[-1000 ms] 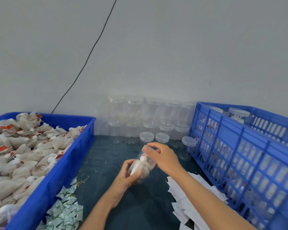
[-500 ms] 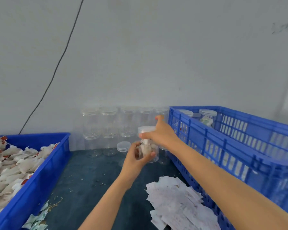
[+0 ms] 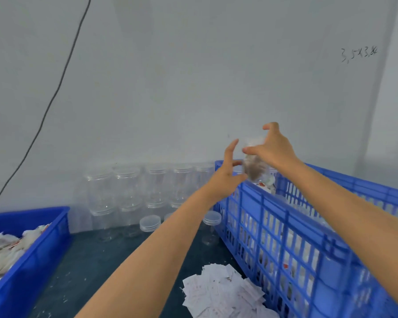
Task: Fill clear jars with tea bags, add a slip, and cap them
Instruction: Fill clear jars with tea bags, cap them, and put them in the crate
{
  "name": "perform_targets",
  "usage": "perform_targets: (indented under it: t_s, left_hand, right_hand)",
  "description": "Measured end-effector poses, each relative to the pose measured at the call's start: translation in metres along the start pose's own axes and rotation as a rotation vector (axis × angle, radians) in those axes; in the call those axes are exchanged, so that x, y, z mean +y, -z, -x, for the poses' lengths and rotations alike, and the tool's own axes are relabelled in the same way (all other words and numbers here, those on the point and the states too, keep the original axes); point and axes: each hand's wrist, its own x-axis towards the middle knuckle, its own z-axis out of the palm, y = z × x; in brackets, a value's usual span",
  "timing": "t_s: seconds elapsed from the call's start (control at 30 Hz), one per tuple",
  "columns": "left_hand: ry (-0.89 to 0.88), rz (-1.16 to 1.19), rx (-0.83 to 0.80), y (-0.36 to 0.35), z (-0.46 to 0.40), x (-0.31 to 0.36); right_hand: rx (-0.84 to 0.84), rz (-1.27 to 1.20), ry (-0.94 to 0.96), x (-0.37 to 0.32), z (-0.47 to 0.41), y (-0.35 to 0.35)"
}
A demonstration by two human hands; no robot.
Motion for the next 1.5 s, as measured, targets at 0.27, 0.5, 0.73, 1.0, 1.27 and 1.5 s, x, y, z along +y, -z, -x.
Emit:
perform_targets:
  t_s: [0.27, 0.5, 0.73, 1.0, 1.27, 1.5]
  left_hand:
    - [0.014, -0.177, -0.053, -0.04, -0.028, 0.005]
    - [0.136, -0.547, -0.227, -0.062, -0.032, -0.007]
    - [0.055, -0.729, -0.217, -0.062, -0.032, -0.017]
    - [0.007, -0.638, -0.189, -0.056, -0.025, -0.019]
    - [0.129, 0.137, 0.334, 0.003, -0.001, -0.035]
    - [0.315, 0.138, 0.604, 0.076, 0.068, -0.095]
  right_hand:
    - [-0.31, 0.325, -0.432, 0.053, -0.007, 0.018]
    - [-0.624, 0.173, -0.663, 0.084, 0.005, 0.016]
    - [-0.748, 0.029, -0.622, 0.078, 0.01, 0.012]
    - [-0.65, 0.212, -0.6, 0.081, 0.005, 0.012]
    - [-0.327, 0.24, -0.2, 0.011, 0.004, 0.007]
    - [-0.467, -0.114, -0.147, -0.036, 0.046, -0.078]
